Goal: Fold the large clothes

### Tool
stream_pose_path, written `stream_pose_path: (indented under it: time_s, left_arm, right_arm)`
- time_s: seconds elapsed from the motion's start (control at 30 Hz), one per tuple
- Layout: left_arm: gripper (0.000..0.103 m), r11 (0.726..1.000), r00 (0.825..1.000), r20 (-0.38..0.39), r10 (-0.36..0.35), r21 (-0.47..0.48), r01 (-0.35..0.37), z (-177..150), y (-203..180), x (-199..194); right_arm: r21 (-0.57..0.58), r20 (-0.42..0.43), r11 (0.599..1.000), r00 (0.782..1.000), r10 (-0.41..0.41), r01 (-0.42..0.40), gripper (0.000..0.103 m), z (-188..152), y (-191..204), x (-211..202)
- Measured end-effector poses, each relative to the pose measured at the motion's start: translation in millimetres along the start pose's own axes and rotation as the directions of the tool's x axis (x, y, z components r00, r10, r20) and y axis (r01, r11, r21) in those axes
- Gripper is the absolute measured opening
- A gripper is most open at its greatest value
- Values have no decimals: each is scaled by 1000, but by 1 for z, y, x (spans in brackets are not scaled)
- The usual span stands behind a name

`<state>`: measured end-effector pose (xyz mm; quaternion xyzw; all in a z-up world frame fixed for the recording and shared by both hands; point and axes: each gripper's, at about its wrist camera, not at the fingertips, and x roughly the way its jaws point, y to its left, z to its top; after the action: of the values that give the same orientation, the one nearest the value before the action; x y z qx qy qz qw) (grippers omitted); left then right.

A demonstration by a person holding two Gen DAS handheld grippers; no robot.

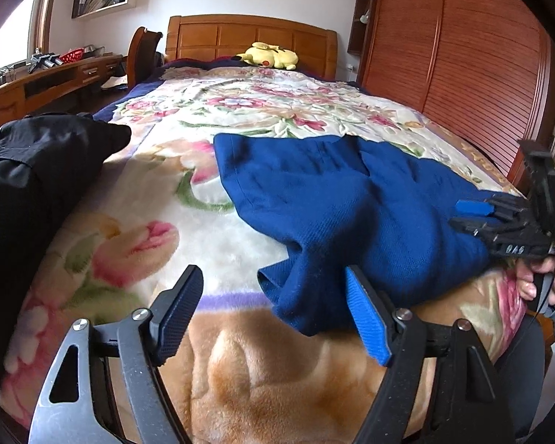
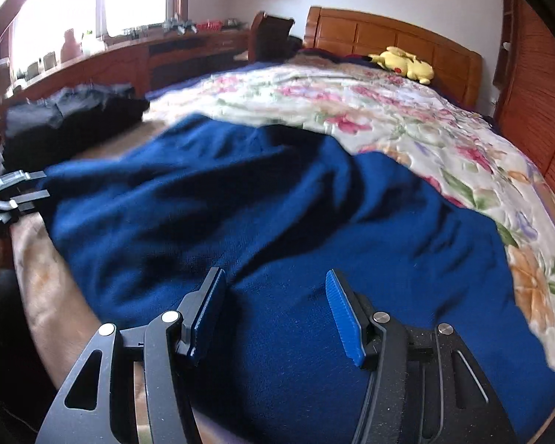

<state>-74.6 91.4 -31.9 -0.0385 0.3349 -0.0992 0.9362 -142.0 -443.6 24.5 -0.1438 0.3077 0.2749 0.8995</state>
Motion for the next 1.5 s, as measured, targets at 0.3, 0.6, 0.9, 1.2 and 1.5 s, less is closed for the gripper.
stream_pose_path:
  time_s: [0.3,0.6,0.9,1.2,1.5]
  left_arm:
    - [21,995,995,-32,-98,13,99,5,-14,7]
    - [13,988,989,102,-108,123,95,64,-63,-16]
    - [12,953,970,149,-192,264,148,129,-140,-3]
    - [12,885,951,98,-292,404,230,152,-239,19]
    - [12,787,905,1,-425,494,369,144,-331,21]
  right_arm:
    - [-9,-24,1000,1000,4,-4,58,-3,0,8]
    - [17,-22,1000,1000,18,-18,58,-5,-1,8]
    - [105,52,994,999,-15,9,58,-18,-44,-35]
    - [232,73,954,975,-210,188,58,-51,-123,-90]
    - [319,76,912,953,-294,256,58,-70,-149,-120]
